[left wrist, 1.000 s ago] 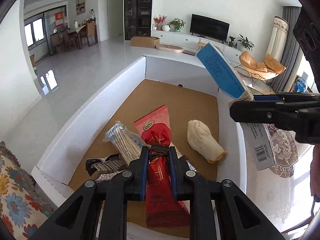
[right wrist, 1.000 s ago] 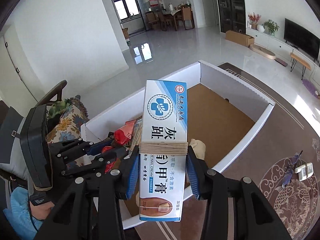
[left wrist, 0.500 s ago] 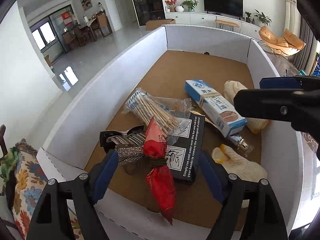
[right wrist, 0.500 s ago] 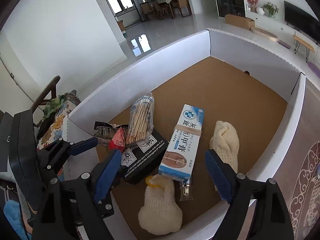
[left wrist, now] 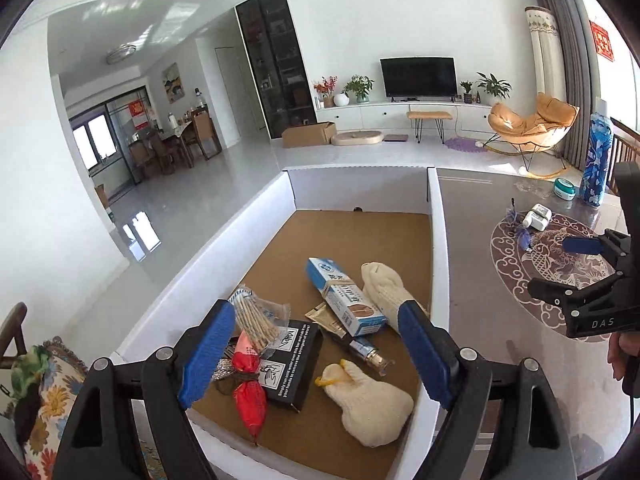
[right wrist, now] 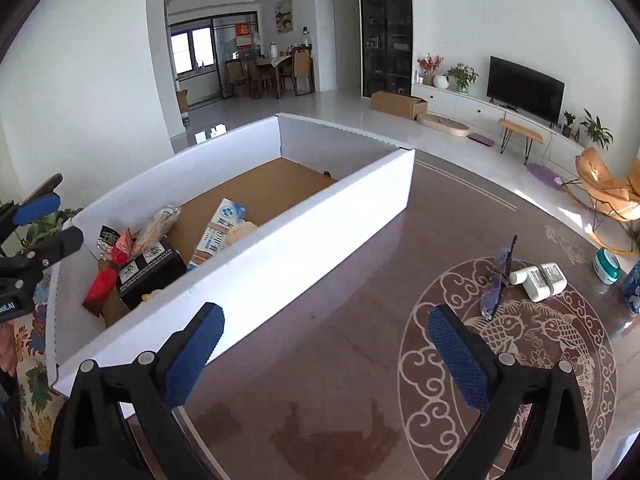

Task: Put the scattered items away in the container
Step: 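Move both open tools back over the table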

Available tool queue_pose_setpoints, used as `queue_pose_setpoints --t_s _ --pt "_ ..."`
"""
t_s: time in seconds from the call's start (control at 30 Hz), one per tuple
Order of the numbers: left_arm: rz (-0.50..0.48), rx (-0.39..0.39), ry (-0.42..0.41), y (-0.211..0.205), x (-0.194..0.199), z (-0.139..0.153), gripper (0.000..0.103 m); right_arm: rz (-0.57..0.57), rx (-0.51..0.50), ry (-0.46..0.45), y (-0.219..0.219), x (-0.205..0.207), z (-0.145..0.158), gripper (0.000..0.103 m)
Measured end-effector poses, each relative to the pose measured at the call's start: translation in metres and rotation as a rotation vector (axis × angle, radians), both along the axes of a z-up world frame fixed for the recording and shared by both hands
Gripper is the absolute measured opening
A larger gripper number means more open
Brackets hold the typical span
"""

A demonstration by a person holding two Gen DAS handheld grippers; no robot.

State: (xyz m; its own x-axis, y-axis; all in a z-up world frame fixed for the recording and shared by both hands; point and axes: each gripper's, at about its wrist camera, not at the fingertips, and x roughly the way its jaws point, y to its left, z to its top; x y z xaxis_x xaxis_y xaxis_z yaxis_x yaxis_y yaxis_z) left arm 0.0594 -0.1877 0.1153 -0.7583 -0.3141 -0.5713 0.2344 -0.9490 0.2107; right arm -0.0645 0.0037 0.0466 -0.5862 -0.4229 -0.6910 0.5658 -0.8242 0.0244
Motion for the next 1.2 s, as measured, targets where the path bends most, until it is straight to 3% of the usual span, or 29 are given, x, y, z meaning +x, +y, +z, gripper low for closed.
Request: queue_pose_setpoints --t_s 0.3,0.6,0.87,1.03,1.2 --pt "-0.099 -0.042 0.008 0.062 -0.015 0.008 0.084 -0.223 0.071 -0.082 0.141 -0.026 -0.057 0.102" --pt "-0.228 0.001 -0.037 0.127 -0.036 -0.002 0.084 -0.359 0.101 -0.106 0.206 -0.039 -0.072 0.102" --pt "-0.355 0.072 -0.235 0.189 -0.074 -0.075 0.084 -0.439 0.101 -0.145 0.229 -0.047 -0.088 0.102" --pt "-0.372 0.101 -0.333 0.207 -0.099 -0.120 0.084 -0.476 0.091 -0.170 0.235 -0.050 -0.092 0.102" --pt "-0.371 0.101 -0.391 0.221 -0.120 -0.146 0.084 -0.531 0.123 -0.143 0.235 -0.049 -0.091 0.102"
